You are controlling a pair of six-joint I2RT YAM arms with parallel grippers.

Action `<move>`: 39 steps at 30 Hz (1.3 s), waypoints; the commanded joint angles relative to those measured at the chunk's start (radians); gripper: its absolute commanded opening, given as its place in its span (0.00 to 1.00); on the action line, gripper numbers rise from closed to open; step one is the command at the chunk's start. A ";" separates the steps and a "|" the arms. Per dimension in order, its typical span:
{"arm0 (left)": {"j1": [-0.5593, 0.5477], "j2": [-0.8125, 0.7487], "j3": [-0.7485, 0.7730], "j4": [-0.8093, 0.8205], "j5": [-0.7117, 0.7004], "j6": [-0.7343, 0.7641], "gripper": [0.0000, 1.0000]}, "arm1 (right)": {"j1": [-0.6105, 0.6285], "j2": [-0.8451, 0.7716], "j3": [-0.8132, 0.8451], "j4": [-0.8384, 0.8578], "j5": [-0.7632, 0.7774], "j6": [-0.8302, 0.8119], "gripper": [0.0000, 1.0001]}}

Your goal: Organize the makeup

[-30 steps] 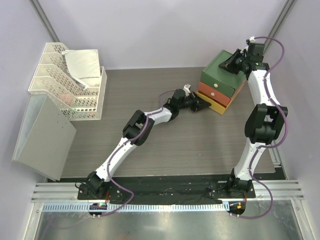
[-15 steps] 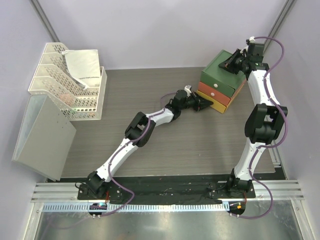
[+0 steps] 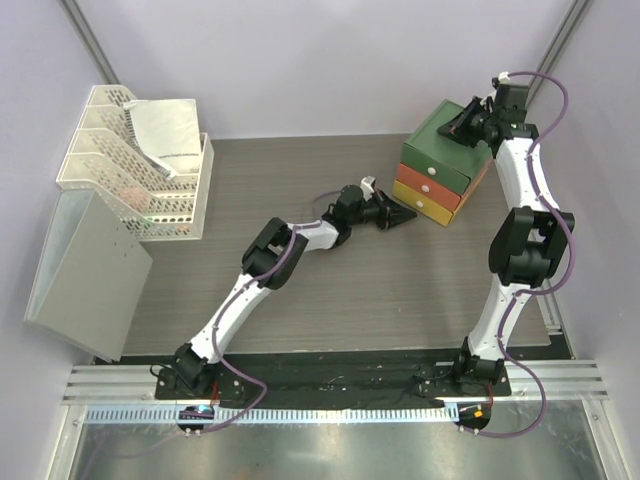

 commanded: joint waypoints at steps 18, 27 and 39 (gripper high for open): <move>0.140 -0.727 -0.209 -1.409 -0.146 1.202 1.00 | 0.130 -0.022 0.338 -0.191 0.043 -0.183 0.13; 0.146 -0.909 -0.422 -1.539 -0.395 1.255 1.00 | 0.406 -0.234 -0.111 -0.046 0.051 -0.284 0.53; 0.151 -1.067 -0.610 -1.443 -0.403 1.248 1.00 | 0.538 -0.482 -0.643 -0.023 0.123 -0.316 0.76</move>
